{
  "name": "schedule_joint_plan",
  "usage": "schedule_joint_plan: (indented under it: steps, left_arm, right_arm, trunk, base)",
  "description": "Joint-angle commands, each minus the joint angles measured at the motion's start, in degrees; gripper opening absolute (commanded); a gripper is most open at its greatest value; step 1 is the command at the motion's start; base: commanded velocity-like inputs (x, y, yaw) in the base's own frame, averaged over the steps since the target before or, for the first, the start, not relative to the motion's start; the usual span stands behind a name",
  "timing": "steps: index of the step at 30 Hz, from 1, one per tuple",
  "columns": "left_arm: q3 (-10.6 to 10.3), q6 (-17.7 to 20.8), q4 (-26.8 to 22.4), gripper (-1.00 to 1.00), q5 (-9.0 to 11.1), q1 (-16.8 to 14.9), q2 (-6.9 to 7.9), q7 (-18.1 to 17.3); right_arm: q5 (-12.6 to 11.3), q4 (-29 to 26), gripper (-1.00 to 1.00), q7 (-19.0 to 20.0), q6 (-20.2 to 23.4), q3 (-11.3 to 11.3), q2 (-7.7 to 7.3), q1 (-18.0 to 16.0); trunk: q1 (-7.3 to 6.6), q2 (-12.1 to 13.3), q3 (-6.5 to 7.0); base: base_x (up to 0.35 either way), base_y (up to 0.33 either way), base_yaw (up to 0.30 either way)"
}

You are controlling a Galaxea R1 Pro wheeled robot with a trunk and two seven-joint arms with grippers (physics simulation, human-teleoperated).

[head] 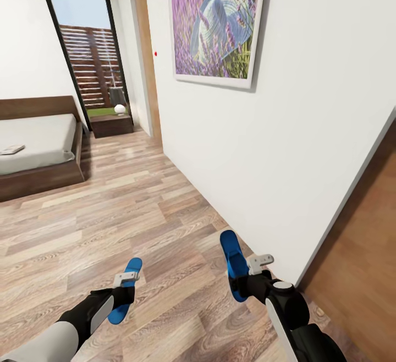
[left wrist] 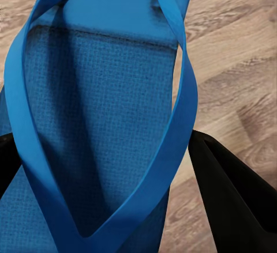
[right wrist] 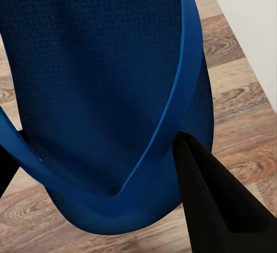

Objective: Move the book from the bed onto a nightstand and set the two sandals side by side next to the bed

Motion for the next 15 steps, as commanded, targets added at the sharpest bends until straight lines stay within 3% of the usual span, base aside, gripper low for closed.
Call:
schedule_joint_plan:
  steps: [1, 15]
  left_arm:
    - [-0.20, 0.29, -0.09, -1.00, 0.14, 0.00, 0.05, -0.13]
    - [-0.22, 0.29, -0.19, -1.00, 0.14, 0.03, 0.12, -0.19]
  right_arm:
    - [-0.02, -0.06, -1.00, -0.04, 0.29, -0.01, 0.02, -0.04]
    - [-0.02, -0.05, -1.00, -0.08, 0.29, -0.01, 0.03, -0.03]
  trunk:
    - [-0.23, 0.39, 0.13]
    - [-3.31, 6.01, 2.64]
  base:
    - [0.000, 0.000, 0.000]
    - [0.000, 0.000, 0.000]
